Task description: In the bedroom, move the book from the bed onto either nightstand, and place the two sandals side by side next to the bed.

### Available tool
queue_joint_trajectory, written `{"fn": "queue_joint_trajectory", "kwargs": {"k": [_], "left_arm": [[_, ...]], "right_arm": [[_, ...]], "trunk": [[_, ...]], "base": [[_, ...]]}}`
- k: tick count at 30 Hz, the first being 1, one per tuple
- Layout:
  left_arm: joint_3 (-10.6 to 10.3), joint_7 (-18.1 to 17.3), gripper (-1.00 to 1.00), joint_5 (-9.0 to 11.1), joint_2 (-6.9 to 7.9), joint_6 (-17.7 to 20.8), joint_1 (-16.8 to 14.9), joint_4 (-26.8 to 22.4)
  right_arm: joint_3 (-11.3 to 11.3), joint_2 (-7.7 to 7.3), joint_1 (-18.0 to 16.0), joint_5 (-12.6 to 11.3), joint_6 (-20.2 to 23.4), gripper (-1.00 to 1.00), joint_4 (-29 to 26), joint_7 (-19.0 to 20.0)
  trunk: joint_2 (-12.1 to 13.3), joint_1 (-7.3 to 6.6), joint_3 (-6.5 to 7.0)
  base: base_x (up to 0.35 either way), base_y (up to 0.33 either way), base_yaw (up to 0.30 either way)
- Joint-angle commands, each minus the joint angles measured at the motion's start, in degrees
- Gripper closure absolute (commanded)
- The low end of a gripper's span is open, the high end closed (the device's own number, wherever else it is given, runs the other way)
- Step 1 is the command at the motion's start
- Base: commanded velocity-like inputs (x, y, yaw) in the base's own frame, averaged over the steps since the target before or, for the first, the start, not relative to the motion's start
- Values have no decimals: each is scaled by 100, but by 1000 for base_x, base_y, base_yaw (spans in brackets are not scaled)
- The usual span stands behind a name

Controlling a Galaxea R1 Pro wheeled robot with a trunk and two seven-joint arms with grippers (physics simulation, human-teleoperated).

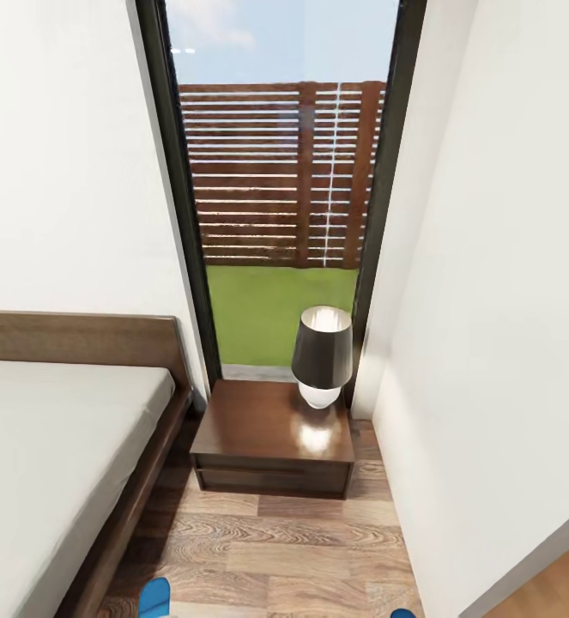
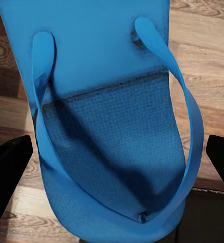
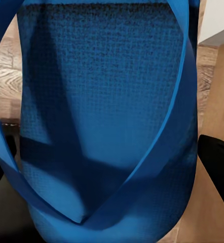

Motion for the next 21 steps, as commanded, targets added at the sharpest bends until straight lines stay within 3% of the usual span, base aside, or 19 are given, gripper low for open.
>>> {"fn": "queue_joint_trajectory", "kwargs": {"k": [1, 9, 21], "left_arm": [[-34, 0, 100, 51, -2, -23, -5, 6], [-33, 4, 100, 50, -17, -191, -5, 5], [-26, 5, 100, 49, -25, -319, -5, 5]], "right_arm": [[-14, 2, -5, 50, -21, 100, 12, 13], [-9, 17, -3, 53, -21, 100, 33, 13], [-11, 16, -2, 16, -21, 100, 38, 13]], "trunk": [[32, -20, 8], [353, -196, 152], [353, -196, 152]], "base": [[0, 0, 0], [0, 0, 0], [0, 0, 0]]}}
